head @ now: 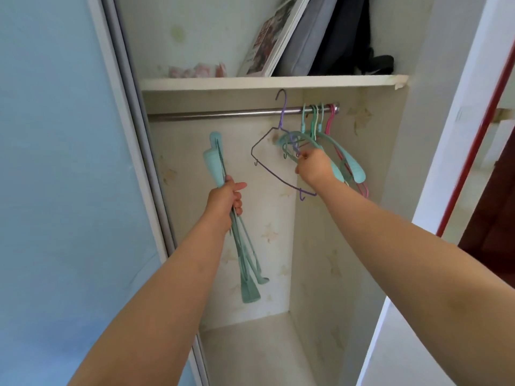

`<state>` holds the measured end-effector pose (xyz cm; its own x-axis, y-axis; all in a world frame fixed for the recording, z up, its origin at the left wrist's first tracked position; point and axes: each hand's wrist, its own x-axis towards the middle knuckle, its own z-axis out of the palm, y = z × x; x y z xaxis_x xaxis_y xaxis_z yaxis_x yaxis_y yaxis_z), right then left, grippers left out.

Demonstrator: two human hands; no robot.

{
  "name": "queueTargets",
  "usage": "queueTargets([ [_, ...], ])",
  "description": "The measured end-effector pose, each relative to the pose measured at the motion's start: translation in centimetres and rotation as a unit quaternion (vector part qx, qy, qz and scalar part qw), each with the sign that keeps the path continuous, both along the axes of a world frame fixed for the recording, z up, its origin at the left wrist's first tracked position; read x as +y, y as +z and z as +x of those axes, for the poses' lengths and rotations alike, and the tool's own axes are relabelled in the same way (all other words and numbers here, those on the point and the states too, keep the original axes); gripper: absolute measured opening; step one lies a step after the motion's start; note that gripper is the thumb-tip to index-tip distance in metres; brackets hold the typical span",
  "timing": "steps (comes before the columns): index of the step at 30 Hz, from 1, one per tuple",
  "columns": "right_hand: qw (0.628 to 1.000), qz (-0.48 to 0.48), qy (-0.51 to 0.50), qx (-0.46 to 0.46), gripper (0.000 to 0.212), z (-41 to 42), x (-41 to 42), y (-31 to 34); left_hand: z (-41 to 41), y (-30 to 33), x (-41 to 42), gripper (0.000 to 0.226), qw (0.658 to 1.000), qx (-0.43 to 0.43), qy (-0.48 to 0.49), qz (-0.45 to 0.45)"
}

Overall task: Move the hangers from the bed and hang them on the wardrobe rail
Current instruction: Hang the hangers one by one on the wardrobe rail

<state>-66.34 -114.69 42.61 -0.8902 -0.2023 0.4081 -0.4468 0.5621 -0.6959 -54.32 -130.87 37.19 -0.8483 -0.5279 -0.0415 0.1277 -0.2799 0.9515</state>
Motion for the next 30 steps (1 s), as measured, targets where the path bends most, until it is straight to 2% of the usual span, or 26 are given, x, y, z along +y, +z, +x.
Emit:
queueTargets([
  [3, 0.993, 0.110, -0.018, -0.037, 0.025, -1.7, -1.3, 0.9, 0.2, -0.5, 0.2, 0.038, 0.999, -0.001, -0.023, 0.038],
  [5, 0.989, 0.137, -0.029, -0.048, 0.031, -2.5, -1.5, 0.9, 0.3, -0.7, -0.1, 0.031, 0.997, 0.000, -0.038, 0.065],
  [7, 0.992, 0.105, -0.041, -0.058, 0.030, -3.3, -1.0, 0.2, 0.5, -0.8, -0.4, 0.017, 0.995, 0.005, -0.045, 0.092],
  [10, 0.992, -0.016, -0.055, -0.114, 0.031, -3.7, 0.7, -1.3, 0.8, -1.1, -0.5, 0.016, 0.992, 0.010, -0.040, 0.116],
  [12, 0.991, -0.021, -0.061, -0.120, 0.032, -3.2, 1.6, -2.3, 1.0, -1.3, -0.4, 0.017, 0.991, 0.008, -0.036, 0.127],
  [14, 0.994, 0.031, -0.090, -0.057, 0.036, -2.1, 2.1, -3.5, 1.0, -1.6, -0.3, 0.018, 0.990, 0.001, -0.035, 0.134],
  [16, 0.987, 0.050, -0.122, 0.089, 0.043, -0.4, 2.6, -4.7, 1.1, -1.9, -0.3, 0.018, 0.990, -0.004, -0.039, 0.135],
  [18, 0.963, 0.017, -0.065, 0.262, 0.040, 1.5, 2.8, -6.2, 1.1, -2.2, 0.0, 0.018, 0.990, -0.005, -0.039, 0.139],
  [19, 0.958, -0.001, 0.003, 0.288, 0.034, 2.5, 2.8, -7.0, 1.1, -2.3, 0.1, 0.018, 0.989, -0.005, -0.037, 0.143],
  [20, 0.961, -0.003, 0.075, 0.267, 0.028, 3.6, 2.8, -7.9, 1.0, -2.5, 0.3, 0.019, 0.988, -0.004, -0.034, 0.149],
  [22, 0.971, 0.066, 0.175, 0.146, 0.024, 5.6, 2.8, -9.8, 1.0, -2.9, 0.6, 0.022, 0.984, 0.002, -0.030, 0.173],
  [25, 0.957, 0.157, 0.239, -0.055, 0.019, 7.9, 2.8, -12.4, 1.0, -3.7, 0.7, 0.026, 0.978, 0.010, -0.017, 0.208],
  [26, 0.944, 0.154, 0.257, -0.142, 0.024, 8.8, 2.9, -12.8, 1.1, -4.0, 0.8, 0.026, 0.976, 0.011, -0.011, 0.216],
  [28, 0.906, 0.151, 0.283, -0.276, 0.054, 10.4, 3.1, -13.3, 1.0, -4.6, 1.2, 0.016, 0.974, 0.013, 0.002, 0.225],
  [30, 0.876, 0.161, 0.302, -0.339, 0.080, 12.1, 3.2, -13.8, 0.9, -4.9, 1.8, 0.008, 0.974, 0.016, 0.016, 0.225],
])
